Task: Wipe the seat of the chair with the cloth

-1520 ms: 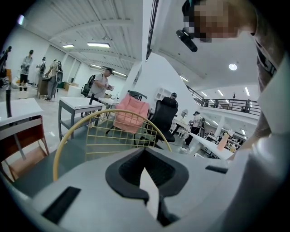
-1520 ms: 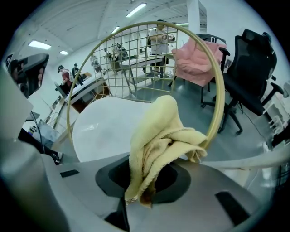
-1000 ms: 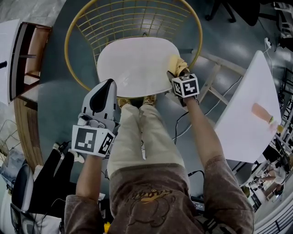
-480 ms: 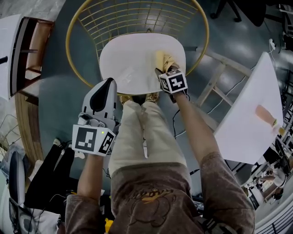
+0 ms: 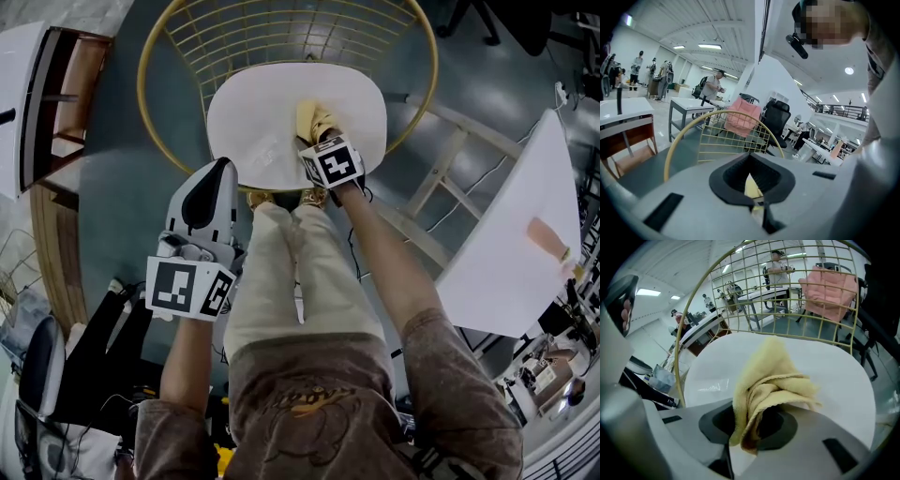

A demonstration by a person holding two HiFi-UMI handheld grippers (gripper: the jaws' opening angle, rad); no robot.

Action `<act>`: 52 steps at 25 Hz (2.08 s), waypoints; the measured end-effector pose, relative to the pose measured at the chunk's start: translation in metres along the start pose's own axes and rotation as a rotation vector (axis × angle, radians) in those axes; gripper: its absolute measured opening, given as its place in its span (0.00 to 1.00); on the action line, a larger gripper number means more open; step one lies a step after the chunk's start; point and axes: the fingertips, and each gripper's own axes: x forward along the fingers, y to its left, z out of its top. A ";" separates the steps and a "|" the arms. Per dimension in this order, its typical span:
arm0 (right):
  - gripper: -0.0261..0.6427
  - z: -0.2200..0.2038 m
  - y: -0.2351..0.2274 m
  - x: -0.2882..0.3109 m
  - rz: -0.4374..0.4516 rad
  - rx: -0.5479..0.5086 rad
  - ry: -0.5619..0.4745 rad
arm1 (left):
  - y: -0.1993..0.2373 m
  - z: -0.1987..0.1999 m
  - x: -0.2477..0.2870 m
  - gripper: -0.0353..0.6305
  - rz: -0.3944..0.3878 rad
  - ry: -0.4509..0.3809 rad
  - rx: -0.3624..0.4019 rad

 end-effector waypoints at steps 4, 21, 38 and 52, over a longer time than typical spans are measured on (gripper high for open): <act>0.20 0.000 0.001 0.001 -0.016 0.006 -0.004 | 0.005 -0.002 0.000 0.06 0.009 0.003 -0.008; 0.20 0.024 0.060 0.025 0.073 -0.065 -0.010 | 0.023 0.000 -0.004 0.06 0.048 -0.006 -0.019; 0.20 0.044 0.140 0.038 0.232 -0.147 -0.006 | 0.039 0.006 -0.023 0.06 0.096 -0.039 -0.032; 0.20 0.035 0.147 0.003 0.276 -0.159 -0.075 | 0.010 0.006 -0.032 0.06 0.098 -0.063 -0.014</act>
